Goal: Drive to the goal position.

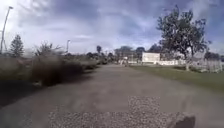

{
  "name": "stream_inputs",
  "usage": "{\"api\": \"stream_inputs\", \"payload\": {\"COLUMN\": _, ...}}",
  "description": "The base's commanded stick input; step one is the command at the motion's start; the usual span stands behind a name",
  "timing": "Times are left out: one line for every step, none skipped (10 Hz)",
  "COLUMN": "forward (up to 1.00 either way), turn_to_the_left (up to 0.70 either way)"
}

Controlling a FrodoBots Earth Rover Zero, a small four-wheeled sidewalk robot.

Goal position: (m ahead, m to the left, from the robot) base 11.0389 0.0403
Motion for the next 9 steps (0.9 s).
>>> {"api": "stream_inputs", "payload": {"forward": 0.7, "turn_to_the_left": 0.02}}
{"api": "stream_inputs", "payload": {"forward": 0.7, "turn_to_the_left": 0.02}}
{"api": "stream_inputs", "payload": {"forward": 0.7, "turn_to_the_left": 0.02}}
{"api": "stream_inputs", "payload": {"forward": 0.7, "turn_to_the_left": 0.01}}
{"api": "stream_inputs", "payload": {"forward": 0.7, "turn_to_the_left": 0.0}}
{"api": "stream_inputs", "payload": {"forward": 0.7, "turn_to_the_left": -0.2}}
{"api": "stream_inputs", "payload": {"forward": 0.7, "turn_to_the_left": -0.2}}
{"api": "stream_inputs", "payload": {"forward": 0.7, "turn_to_the_left": -0.2}}
{"api": "stream_inputs", "payload": {"forward": 0.7, "turn_to_the_left": -0.2}}
